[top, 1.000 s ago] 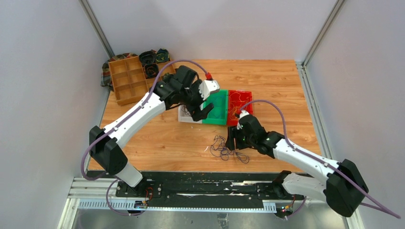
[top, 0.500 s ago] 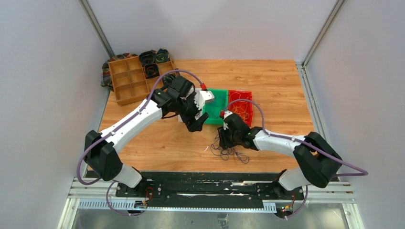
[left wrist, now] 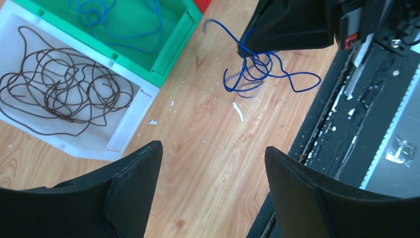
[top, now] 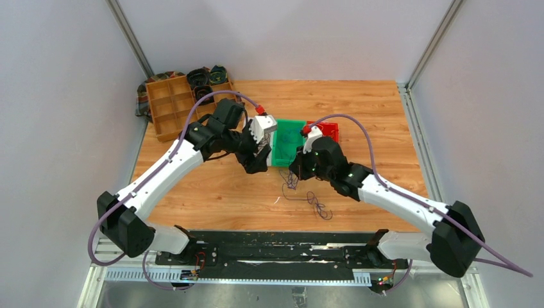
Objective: Untangle the cables
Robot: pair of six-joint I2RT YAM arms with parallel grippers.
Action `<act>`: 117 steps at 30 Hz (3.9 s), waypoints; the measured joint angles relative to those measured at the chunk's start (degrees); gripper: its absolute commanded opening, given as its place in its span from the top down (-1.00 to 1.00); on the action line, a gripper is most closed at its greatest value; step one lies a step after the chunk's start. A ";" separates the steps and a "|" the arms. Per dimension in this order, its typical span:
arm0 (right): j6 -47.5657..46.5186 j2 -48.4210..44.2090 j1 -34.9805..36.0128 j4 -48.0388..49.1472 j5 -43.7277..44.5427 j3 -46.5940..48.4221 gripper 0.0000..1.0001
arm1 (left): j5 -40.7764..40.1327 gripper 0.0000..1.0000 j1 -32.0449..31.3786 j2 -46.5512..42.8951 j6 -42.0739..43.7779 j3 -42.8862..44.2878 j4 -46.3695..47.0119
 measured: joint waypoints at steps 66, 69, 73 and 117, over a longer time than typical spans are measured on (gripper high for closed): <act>4.55 -11.76 0.20 6.03 -12.20 2.08 -0.26 | 7.78 0.99 0.00 -6.91 4.87 12.87 -7.26; 1.29 -14.47 0.59 7.78 -10.25 1.95 -0.36 | 7.23 0.99 0.00 -8.39 4.61 13.60 -8.07; -2.64 -13.60 3.28 10.03 -9.35 3.52 -0.40 | 6.34 0.99 0.00 -9.01 4.39 14.93 -9.18; -11.61 17.64 -6.97 3.67 -3.32 23.10 0.99 | -13.27 -0.96 1.88 -8.33 4.24 16.83 -11.80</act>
